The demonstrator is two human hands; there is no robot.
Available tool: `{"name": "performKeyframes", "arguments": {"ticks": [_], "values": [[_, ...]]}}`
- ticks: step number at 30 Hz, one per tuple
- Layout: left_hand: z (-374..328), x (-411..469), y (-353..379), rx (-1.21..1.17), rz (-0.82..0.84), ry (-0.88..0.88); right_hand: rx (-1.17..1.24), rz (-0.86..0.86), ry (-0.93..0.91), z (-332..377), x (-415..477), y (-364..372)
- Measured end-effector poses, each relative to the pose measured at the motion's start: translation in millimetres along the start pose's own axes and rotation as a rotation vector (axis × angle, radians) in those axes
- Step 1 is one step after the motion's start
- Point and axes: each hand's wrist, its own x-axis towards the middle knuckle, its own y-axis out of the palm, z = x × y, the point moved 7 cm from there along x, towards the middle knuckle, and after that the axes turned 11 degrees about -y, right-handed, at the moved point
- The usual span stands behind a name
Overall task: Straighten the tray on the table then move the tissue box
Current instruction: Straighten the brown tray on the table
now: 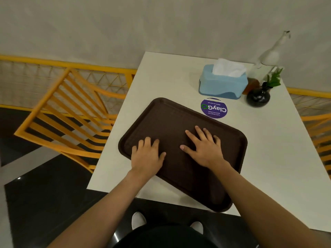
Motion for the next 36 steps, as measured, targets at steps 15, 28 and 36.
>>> {"name": "performKeyframes", "arguments": {"ticks": [15,28,36], "values": [[79.0,41.2,6.7,-0.052,0.043,0.198,-0.061,-0.211,0.211,6.4,35.6,-53.7],[110.5,18.2,6.9,-0.382,0.039,-0.134,-0.012,-0.25,0.278,3.0,9.0,-33.9],[108.8,52.7,5.8,-0.289,-0.028,-0.044,0.084,-0.24,0.28,-1.1,-2.4,-33.3]]}}
